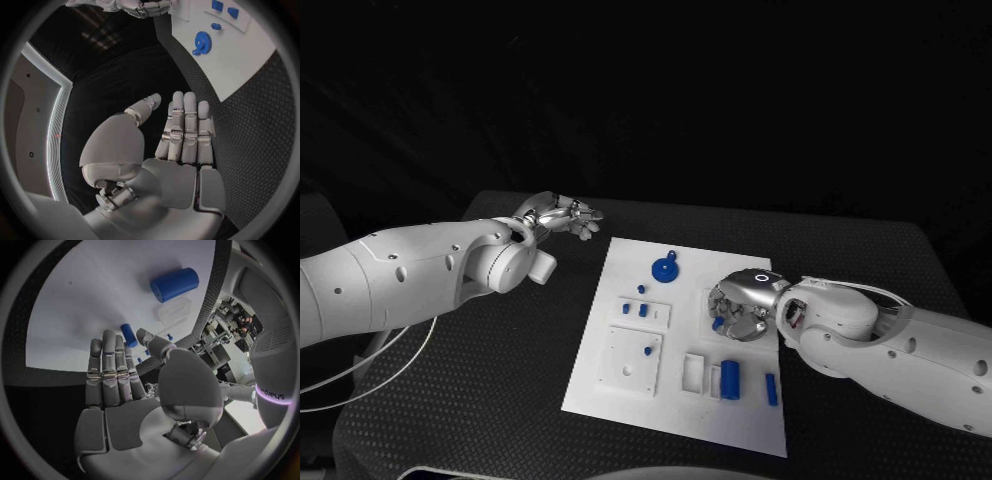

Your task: Assemble the parts on the task board

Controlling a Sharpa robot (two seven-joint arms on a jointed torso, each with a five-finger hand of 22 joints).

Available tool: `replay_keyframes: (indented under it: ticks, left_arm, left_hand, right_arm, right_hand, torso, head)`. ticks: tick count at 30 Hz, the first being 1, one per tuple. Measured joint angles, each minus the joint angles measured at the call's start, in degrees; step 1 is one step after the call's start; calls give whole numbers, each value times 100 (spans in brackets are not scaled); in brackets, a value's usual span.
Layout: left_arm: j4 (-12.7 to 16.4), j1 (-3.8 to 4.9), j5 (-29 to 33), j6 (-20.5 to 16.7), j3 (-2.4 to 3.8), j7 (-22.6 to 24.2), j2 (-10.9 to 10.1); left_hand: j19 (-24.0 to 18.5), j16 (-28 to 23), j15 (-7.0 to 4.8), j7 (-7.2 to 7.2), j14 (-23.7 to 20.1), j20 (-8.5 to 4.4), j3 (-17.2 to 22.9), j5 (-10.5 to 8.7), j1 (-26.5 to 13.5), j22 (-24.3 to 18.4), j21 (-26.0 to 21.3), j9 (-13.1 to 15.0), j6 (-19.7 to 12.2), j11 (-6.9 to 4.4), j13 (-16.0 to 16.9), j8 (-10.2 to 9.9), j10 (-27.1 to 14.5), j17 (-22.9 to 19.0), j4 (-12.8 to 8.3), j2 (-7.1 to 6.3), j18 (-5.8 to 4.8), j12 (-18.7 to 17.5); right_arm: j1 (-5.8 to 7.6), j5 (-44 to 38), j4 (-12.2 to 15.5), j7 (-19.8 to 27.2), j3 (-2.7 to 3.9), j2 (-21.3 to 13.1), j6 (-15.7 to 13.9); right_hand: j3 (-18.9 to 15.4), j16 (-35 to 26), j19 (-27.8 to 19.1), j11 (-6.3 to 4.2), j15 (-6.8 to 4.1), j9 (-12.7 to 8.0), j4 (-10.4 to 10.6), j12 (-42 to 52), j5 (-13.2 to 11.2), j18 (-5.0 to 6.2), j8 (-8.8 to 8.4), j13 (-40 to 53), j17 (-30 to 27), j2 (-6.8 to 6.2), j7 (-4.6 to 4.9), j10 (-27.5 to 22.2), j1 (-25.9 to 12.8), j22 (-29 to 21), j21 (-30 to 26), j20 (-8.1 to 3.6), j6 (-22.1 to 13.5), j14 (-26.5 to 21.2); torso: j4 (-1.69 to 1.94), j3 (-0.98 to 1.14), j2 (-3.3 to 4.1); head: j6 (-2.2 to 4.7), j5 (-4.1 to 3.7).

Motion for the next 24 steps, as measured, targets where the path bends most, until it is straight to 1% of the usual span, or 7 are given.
replay_keyframes:
  ticks: [4, 13, 14, 15, 19, 22, 24]
  left_arm:
    - [0, 0, -1, 1, 0, -2, 0]
    - [0, 0, -1, 5, -1, -9, -1]
    - [0, 0, -2, 6, -1, -11, -1]
    - [0, 0, -2, 6, -1, -12, -1]
    - [0, 0, -2, 6, -1, -19, -1]
    - [-1, 0, -2, 6, -1, -25, 1]
    - [-1, 0, -2, 6, -1, -28, 2]
  left_hand:
    - [0, 0, 0, 0, 0, 0, 0, 0, 0, 0, 0, 0, 0, 0, 0, 0, 0, 0, 0, 0, 0, 0]
    - [0, 0, 0, 0, 0, 0, 0, 0, 0, -1, 0, 0, 0, 0, -1, 0, 0, 0, 0, 0, 0, 0]
    - [0, 0, 0, 0, 0, 0, 0, 0, 0, -1, 0, 0, 0, 0, -1, 0, 0, 0, 0, 0, 0, 0]
    - [0, 0, 0, 0, 0, 0, 0, 0, 0, -1, 0, 0, 0, 0, -1, 0, 0, 0, 0, 0, 0, 0]
    - [0, 0, 0, 0, 0, 0, 0, 0, 0, -1, 0, 0, 0, 0, -2, 0, 0, 0, 0, 0, 0, 0]
    - [0, 0, 0, 0, 0, 0, 0, 0, 0, -1, 0, -3, 0, 0, -2, 0, 0, 0, 0, 0, 0, 0]
    - [0, 0, 0, 0, 0, 0, 0, 0, 0, -1, 0, -5, 0, 0, -2, 0, 0, 0, 0, 0, 0, 0]
  right_arm:
    - [-3, -11, 0, 2, -1, 5, -4]
    - [-4, -23, 1, 3, -1, 10, -13]
    - [-4, -24, 2, 3, -1, 10, -13]
    - [-4, -24, 4, 6, -1, 10, -13]
    - [-5, -36, 16, 15, -1, 10, -24]
    - [-5, -70, 23, 15, -1, 5, -34]
    - [-5, -86, 32, 13, 1, 1, -44]
  right_hand:
    - [39, 0, 0, 20, 0, 0, 8, 0, 0, 0, 0, 0, 6, 0, -17, 21, 0, 0, 0, 0, 17, 0]
    - [127, 0, 14, -6, -5, 1, 47, 22, 0, 1, 31, 14, 14, 0, -28, 47, 0, 0, 0, -13, 42, 5]
    - [170, 0, 31, -31, -24, 3, 56, 22, 0, 0, 32, 20, 22, 32, -27, 75, 31, 0, 0, -30, 66, 24]
    - [203, 0, 32, -21, -25, 6, 61, 24, 0, 0, 34, 24, 24, 47, -45, 103, 47, 0, 1, -30, 85, 25]
    - [420, 30, 132, -94, -97, 37, 90, 127, -1, 0, 154, 64, 61, 183, -104, 280, 183, 0, 71, -49, 277, 103]
    - [687, 105, 273, -169, -158, 52, 62, 200, -6, 0, 207, 147, 114, 196, -170, 414, 196, 0, 159, -101, 381, 224]
    - [781, 105, 308, -194, -166, 58, 49, 200, -7, 0, 230, 167, 136, 196, -185, 440, 197, 0, 177, -122, 418, 250]
  torso:
    - [0, 0, -1]
    - [2, -1, -3]
    - [2, -2, -3]
    - [2, -2, -3]
    - [2, -2, -3]
    - [3, -2, -4]
    - [3, -2, -4]
  head:
    - [-8, 3]
    - [-26, 7]
    - [-27, 7]
    - [-28, 8]
    - [-29, 9]
    - [-29, 9]
    - [-31, 9]
